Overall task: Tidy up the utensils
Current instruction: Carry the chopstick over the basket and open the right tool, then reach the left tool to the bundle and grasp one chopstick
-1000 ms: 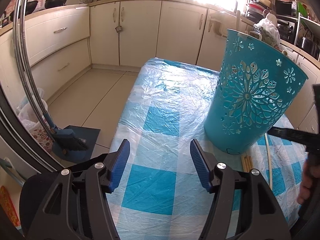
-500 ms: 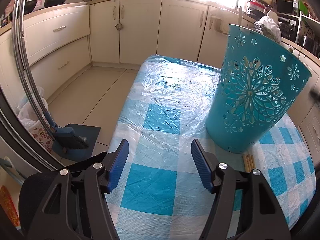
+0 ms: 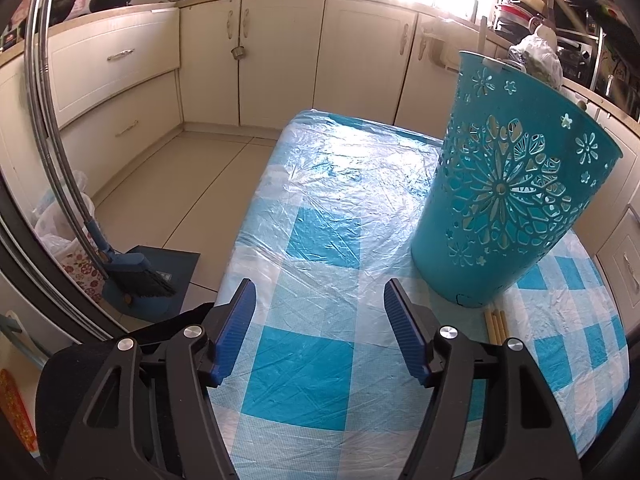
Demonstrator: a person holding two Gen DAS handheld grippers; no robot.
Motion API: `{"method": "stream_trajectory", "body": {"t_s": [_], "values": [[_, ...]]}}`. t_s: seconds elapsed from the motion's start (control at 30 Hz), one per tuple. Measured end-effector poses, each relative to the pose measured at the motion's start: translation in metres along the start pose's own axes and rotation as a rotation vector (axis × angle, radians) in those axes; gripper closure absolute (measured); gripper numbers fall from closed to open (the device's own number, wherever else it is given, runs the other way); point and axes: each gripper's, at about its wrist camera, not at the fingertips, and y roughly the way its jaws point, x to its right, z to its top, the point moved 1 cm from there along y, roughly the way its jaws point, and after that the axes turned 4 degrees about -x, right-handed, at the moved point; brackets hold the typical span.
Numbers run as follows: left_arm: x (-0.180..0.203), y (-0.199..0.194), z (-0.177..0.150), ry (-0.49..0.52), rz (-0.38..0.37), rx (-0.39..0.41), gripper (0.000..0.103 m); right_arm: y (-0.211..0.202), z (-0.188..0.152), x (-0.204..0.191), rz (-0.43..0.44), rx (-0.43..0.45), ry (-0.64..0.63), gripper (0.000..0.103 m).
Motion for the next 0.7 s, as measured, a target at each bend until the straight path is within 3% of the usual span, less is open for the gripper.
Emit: {"method": "stream_trajectory", "body": {"t_s": [0.3, 0.43, 0.7], "values": [[-0.002, 0.001, 0.001, -0.006, 0.0, 0.001, 0.036, -0.005, -0.026, 0.0, 0.0, -0.103, -0.057, 0.095], [-0.002, 0.001, 0.0, -0.006, 0.007, 0.003, 0.036, -0.028, -0.029, 0.001, 0.009, -0.098, -0.048, 0.081], [-0.001, 0.0, -0.001, -0.006, 0.014, 0.008, 0.035, -0.094, -0.047, 0.002, -0.005, -0.071, -0.053, 0.066]]}}
